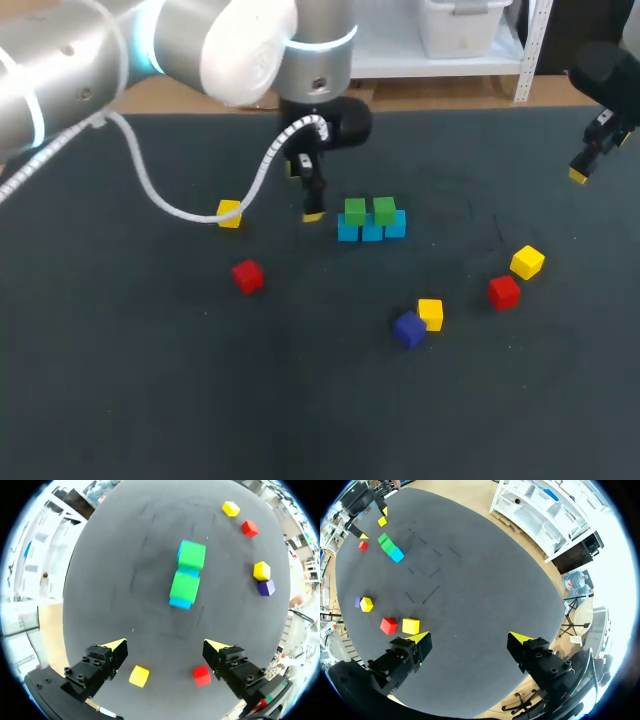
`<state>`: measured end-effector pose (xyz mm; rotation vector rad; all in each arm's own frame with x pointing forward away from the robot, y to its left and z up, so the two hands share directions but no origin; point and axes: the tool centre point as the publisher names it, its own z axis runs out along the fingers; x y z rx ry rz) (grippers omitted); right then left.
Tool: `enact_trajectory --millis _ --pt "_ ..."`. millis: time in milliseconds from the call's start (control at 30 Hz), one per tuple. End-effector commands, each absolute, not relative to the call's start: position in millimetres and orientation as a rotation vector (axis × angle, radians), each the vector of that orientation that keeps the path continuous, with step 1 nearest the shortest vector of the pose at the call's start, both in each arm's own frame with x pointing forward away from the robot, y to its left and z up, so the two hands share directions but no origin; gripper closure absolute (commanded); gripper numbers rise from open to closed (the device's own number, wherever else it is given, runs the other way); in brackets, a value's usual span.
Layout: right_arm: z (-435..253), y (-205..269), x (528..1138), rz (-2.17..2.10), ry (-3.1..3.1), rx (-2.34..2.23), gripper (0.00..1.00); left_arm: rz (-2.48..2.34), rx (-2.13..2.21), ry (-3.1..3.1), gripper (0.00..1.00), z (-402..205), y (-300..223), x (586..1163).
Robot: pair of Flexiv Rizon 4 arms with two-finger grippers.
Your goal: Place the blue cubes, place green cubes on the blue cubes, place the yellow cubes on the green cubes, then place the red cubes on the yellow cubes, and place purple cube on the red cubes.
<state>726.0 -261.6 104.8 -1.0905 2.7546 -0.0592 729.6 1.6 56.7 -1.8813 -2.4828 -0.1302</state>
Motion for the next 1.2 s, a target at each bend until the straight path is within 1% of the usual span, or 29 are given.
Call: enact_trajectory --millis 33,400,733,900,1200 --pt "105.1 -262.2 725.9 -0.056 2.754 -1.092 0.00 -0.150 -1.878 -2.555 0.00 57.7 36.9 716.3" --pt "105.1 -262.2 725.9 -0.056 2.754 -1.092 0.00 -0.210 -1.868 -2.584 0.00 60.6 103.5 717.0" --pt "105.1 -262.2 725.9 -0.056 2.754 -1.092 0.00 -0.194 -1.962 -2.506 0.00 57.3 146.9 715.9" --pt "105.1 -262.2 725.9 -0.056 2.754 -1.092 0.00 -0.174 -2.082 -2.431 0.00 53.4 152.2 716.9" --pt "105.1 -262.2 725.9 -0.056 2.754 -1.092 0.00 -0.132 -2.257 -2.308 0.00 45.5 133.8 718.7"
